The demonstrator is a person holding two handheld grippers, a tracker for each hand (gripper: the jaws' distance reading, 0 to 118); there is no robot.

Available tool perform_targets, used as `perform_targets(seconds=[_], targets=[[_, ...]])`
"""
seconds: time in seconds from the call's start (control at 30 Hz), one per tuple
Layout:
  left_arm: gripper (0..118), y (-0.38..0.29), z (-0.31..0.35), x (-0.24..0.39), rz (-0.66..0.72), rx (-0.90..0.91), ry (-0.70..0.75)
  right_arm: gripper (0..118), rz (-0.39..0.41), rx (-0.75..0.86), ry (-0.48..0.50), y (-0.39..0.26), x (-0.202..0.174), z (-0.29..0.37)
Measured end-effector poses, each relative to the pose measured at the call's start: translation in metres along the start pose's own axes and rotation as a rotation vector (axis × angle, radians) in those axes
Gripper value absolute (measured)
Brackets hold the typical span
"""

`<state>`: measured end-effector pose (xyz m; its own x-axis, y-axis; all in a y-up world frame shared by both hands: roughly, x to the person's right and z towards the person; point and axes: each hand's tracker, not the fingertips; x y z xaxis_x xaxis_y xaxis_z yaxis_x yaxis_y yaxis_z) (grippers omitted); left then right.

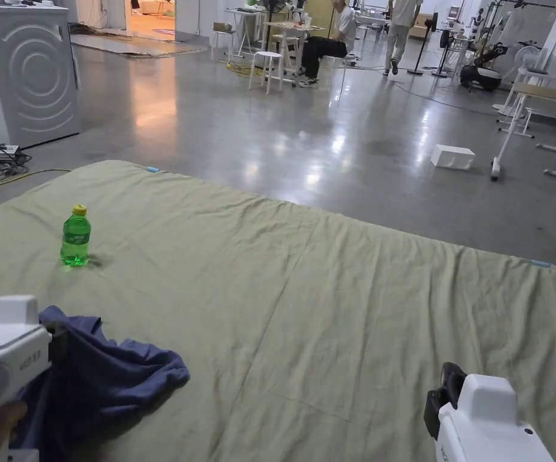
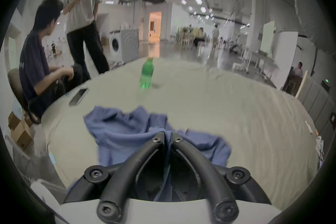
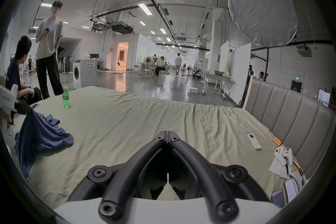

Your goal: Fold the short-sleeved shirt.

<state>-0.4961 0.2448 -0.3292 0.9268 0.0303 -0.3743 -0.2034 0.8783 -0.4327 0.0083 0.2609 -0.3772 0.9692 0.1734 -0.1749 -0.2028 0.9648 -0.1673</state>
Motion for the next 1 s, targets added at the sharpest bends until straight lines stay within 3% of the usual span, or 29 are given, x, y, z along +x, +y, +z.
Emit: perform_targets(seconds=[0.2, 0.53, 0.8, 1.0], targets=[[6, 0.067, 0.032, 0.059, -0.116, 0.179, -0.112, 0, -0.013, 0.029, -0.028, 0.007, 0.014, 0.008], [6, 0.128, 0.085, 0.207, -0.19, 0.354, -0.446, 0, -0.044, 0.08, -0.136, 0.018, 0.071, 0.035], [6, 0.102, 0.103, 0.343, -0.223, 0.286, -0.718, 0, -0.07, 0.108, -0.255, 0.018, 0.126, 0.063], [6, 0.024, 0.099, 0.436, -0.333, 0.118, -0.857, 0, -0.088, 0.091, -0.322, 0.007, 0.156, 0.076]])
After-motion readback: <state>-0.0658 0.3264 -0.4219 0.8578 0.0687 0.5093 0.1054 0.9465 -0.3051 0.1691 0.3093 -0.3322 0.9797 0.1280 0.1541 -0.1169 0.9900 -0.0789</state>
